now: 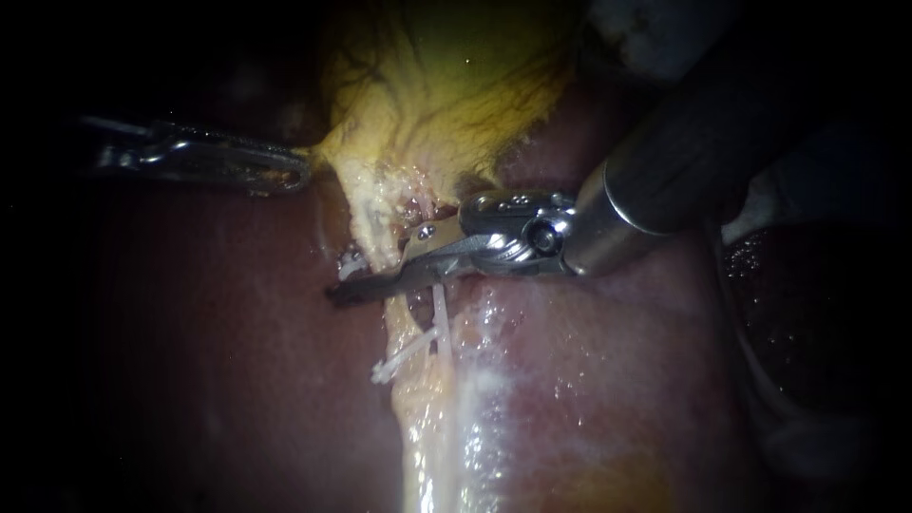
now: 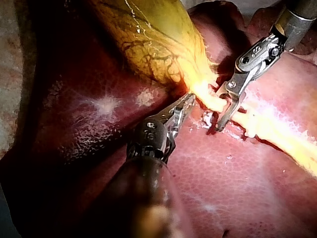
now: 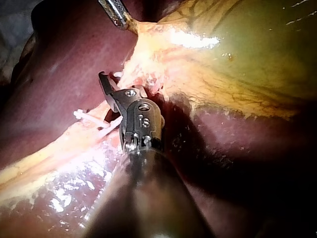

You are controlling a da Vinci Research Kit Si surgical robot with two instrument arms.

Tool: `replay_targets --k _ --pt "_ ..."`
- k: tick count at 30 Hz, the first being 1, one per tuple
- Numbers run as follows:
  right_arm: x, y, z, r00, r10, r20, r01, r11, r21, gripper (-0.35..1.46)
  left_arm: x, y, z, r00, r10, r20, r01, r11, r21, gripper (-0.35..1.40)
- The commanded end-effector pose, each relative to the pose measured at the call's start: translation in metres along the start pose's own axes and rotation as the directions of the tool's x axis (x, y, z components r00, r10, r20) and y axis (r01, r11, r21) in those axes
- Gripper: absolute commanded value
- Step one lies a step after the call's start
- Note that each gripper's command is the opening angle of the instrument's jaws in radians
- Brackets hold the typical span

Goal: Clipping second clip left tube

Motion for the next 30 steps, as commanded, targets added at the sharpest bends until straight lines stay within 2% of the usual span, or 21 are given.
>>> replay_targets --k 1,5,8,12,13,21,25,27,30 --pt "0.0000 0.0000 0.0000 1.000 0.000 0.000 0.000 1.000 0.000 0.22 0.0000 0.0000 0.0000 1.0000 0.000 0.000 0.000 1.000 0.000 -0.35" --pt "0.0000 0.0001 -0.0001 1.000 0.002 -0.001 -0.002 1.000 0.010 0.32 0.0000 0.0000 0.0000 1.0000 0.000 0.000 0.000 1.000 -0.001 -0.35" --pt "0.0001 0.0003 0.0000 1.000 0.017 -0.016 -0.015 0.994 0.107 0.43 0.0001 -0.0001 0.0001 1.0000 0.000 0.000 0.000 1.000 -0.001 -0.35" --pt "0.0001 0.0005 0.0002 0.999 0.012 -0.044 0.001 0.963 0.269 0.53 0.0001 -0.0001 0.0001 1.0000 0.000 0.000 0.000 1.000 -0.001 -0.35" --pt "0.0000 0.0005 0.0002 0.999 0.006 -0.047 0.008 0.956 0.292 0.54 0.0001 -0.0001 0.0001 1.0000 0.000 0.000 0.000 1.000 -0.001 -0.35" --pt "-0.0005 0.0010 0.0001 0.994 -0.008 -0.111 0.053 0.911 0.409 0.60 0.0001 -0.0001 0.0000 1.0000 0.000 0.000 0.000 1.000 -0.001 -0.35" --pt "-0.0017 0.0009 -0.0005 0.992 0.065 -0.108 -0.005 0.877 0.481 0.60 0.0001 -0.0001 0.0000 1.0000 0.000 0.000 0.000 1.000 -0.001 -0.35" --pt "-0.0023 0.0009 -0.0008 0.991 0.074 -0.112 -0.006 0.860 0.511 0.60 0.0001 -0.0001 0.0000 1.0000 0.000 0.000 0.000 1.000 -0.001 -0.35" --pt "-0.0032 0.0006 -0.0011 0.988 0.109 -0.107 -0.028 0.820 0.572 0.60 0.0001 -0.0001 0.0000 1.0000 0.000 0.000 0.000 1.000 -0.001 -0.35"
